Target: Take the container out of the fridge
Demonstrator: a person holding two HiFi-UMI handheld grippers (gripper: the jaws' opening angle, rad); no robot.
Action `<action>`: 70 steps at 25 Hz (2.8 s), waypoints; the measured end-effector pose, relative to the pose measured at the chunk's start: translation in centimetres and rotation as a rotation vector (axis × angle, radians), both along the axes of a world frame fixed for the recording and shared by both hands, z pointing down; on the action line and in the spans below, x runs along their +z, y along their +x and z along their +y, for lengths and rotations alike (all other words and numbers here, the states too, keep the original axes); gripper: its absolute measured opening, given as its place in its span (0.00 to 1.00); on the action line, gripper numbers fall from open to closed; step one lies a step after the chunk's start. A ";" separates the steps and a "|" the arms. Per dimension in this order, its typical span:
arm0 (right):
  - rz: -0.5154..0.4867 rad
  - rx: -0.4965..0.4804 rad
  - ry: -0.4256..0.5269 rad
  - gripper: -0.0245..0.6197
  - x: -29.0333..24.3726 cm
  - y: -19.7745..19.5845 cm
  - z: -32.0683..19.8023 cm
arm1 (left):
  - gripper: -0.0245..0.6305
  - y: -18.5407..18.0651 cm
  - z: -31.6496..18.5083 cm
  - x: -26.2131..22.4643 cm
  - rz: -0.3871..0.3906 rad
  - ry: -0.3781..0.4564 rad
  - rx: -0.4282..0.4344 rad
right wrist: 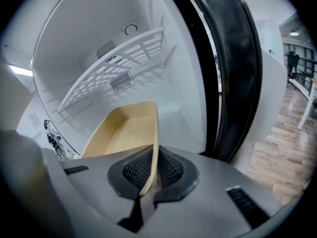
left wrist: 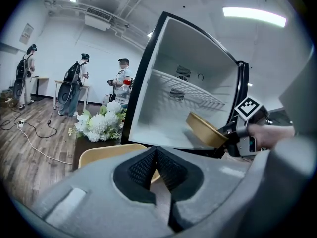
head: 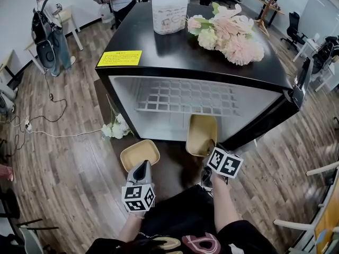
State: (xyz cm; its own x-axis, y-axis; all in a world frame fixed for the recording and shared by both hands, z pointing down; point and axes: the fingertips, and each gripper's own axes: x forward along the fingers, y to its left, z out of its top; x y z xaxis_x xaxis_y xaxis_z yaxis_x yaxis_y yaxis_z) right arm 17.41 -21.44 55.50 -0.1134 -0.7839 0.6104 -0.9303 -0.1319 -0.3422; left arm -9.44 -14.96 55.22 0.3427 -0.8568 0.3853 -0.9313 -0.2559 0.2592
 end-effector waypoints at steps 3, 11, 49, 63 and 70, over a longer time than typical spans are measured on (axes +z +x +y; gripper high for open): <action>-0.010 -0.020 0.000 0.06 0.3 -0.6 0.9 | 0.05 0.3 0.3 0.1 0.000 -0.002 0.012; 0.021 -0.057 -0.006 0.06 0.4 -1.1 3.2 | 0.05 0.9 1.2 0.2 0.004 -0.005 0.047; 0.082 -0.306 -0.080 0.05 5.5 -6.8 9.8 | 0.05 0.4 2.8 1.4 0.018 -0.030 0.015; 0.112 -0.412 -0.105 0.05 7.6 -9.0 10.5 | 0.05 -0.4 3.2 1.8 0.015 -0.041 0.000; 0.150 -0.442 -0.128 0.05 8.8 -9.3 10.7 | 0.05 -1.0 3.5 2.1 0.007 -0.051 -0.014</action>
State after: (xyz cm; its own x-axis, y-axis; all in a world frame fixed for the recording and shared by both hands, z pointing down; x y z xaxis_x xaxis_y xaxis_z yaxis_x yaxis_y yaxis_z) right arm 8.09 -10.71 64.29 -0.3222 -0.5978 0.7341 -0.9445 0.2551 -0.2069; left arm -10.43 -11.46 57.33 0.3337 -0.8410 0.4258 -0.9328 -0.2292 0.2782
